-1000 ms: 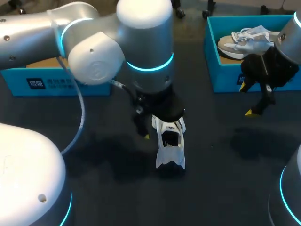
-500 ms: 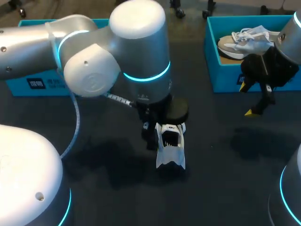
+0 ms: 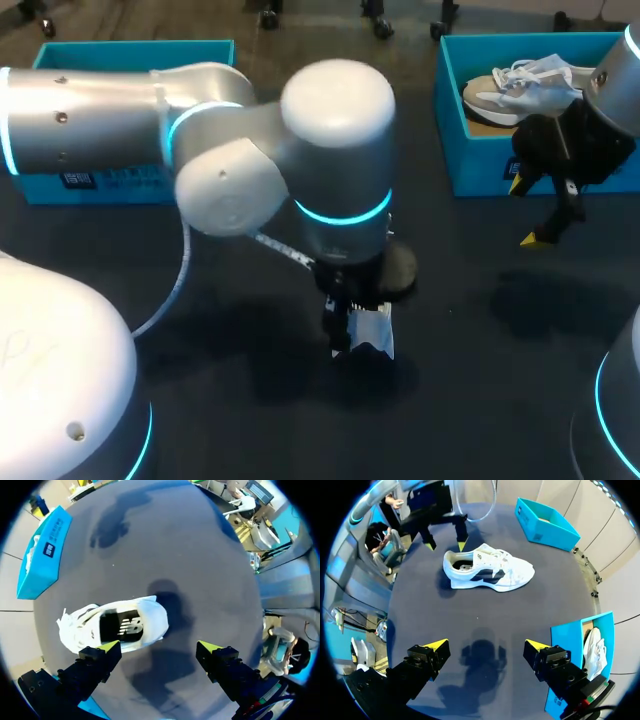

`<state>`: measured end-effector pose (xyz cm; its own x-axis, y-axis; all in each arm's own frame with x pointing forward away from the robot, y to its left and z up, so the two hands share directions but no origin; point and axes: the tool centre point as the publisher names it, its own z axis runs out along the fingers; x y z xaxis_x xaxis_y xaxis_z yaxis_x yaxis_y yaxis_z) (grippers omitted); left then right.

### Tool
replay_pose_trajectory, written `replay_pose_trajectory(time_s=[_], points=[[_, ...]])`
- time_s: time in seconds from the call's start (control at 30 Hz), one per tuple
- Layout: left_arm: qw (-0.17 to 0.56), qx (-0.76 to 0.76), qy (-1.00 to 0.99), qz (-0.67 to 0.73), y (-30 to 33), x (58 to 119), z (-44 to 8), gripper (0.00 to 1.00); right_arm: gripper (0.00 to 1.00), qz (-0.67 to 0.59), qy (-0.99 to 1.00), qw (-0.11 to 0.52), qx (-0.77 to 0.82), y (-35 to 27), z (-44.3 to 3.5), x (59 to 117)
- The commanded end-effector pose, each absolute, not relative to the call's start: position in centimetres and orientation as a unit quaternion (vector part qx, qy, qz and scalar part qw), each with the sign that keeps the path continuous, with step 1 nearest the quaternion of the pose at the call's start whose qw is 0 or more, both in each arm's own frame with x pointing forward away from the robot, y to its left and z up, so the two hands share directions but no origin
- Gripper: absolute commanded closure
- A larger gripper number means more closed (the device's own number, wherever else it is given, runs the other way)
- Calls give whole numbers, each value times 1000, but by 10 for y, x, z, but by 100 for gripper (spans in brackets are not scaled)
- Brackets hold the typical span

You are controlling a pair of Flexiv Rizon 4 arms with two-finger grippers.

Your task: Take the shoe out of the shoebox, open the shoe tongue, remove and reinsert the insole, then place the shoe into the shoebox

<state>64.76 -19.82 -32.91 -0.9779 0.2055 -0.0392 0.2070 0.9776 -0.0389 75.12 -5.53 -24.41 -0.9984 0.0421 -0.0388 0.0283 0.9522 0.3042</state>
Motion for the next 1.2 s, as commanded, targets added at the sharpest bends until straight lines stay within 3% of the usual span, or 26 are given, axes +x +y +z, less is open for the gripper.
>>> replay_pose_trajectory(time_s=[0.03,0.97,1.0,1.03,1.07,1.13,1.17,1.2], points=[[26,93,995,-17,-211,644,-350,0,0,153,988,23,18,-55,-245,751],[53,67,996,-32,-227,652,-408,0,0,153,988,23,18,-55,-245,751],[51,65,996,-34,-227,652,-409,5,0,153,988,23,18,-55,-245,751],[49,65,996,-34,-227,651,-410,19,0,153,988,23,18,-55,-245,751],[46,65,996,-36,-227,650,-411,22,0,153,988,23,18,-55,-245,751],[45,65,996,-36,-228,648,-413,42,0,153,988,23,18,-55,-245,751],[44,65,996,-36,-228,647,-413,44,0,153,988,23,18,-55,-245,751],[41,64,996,-37,-228,647,-414,55,0,153,988,23,18,-55,-245,751]])
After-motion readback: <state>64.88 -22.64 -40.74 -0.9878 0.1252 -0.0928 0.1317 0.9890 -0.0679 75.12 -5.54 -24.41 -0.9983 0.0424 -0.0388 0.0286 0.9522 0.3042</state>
